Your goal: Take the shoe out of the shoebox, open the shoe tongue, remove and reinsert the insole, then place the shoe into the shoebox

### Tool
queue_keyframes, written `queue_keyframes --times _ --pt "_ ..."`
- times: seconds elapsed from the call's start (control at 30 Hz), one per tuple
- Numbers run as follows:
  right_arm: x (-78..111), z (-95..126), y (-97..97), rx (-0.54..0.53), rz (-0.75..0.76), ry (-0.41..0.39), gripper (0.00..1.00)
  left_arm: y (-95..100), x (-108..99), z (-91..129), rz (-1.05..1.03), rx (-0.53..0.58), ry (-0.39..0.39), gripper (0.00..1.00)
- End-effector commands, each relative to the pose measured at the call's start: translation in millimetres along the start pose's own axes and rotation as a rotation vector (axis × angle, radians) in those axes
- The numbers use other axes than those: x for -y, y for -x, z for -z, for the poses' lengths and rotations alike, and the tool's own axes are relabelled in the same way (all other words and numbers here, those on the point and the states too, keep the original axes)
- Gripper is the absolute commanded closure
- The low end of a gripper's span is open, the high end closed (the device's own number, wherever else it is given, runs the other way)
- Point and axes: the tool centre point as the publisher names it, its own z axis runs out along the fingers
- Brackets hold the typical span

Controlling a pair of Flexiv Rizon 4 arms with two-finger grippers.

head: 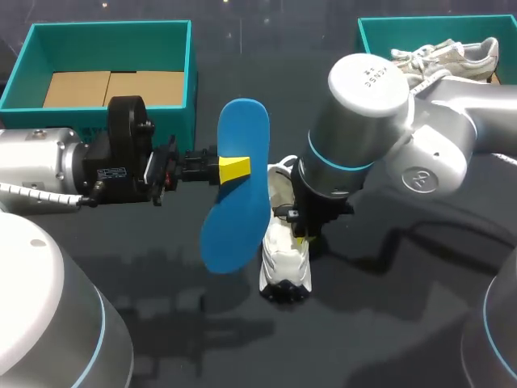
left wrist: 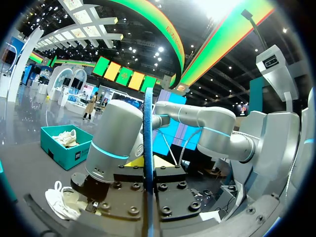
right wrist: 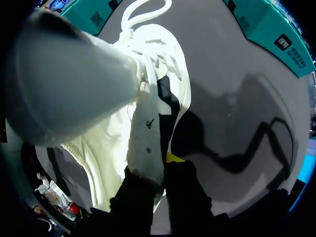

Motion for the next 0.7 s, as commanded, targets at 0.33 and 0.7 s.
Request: queue_keyframes --times 0.33,0.7 --pt "-1.9 15.5 3.1 -0.035 -0.054 0.000 0.00 -1.3 -1.6 -0.8 0.000 0.003 -0.003 1.00" --pt "-3.8 58.9 23.2 -0.302 -0.068 -0.036 0.00 -1.3 -1.6 -0.8 0.000 0.003 -0.003 1.00"
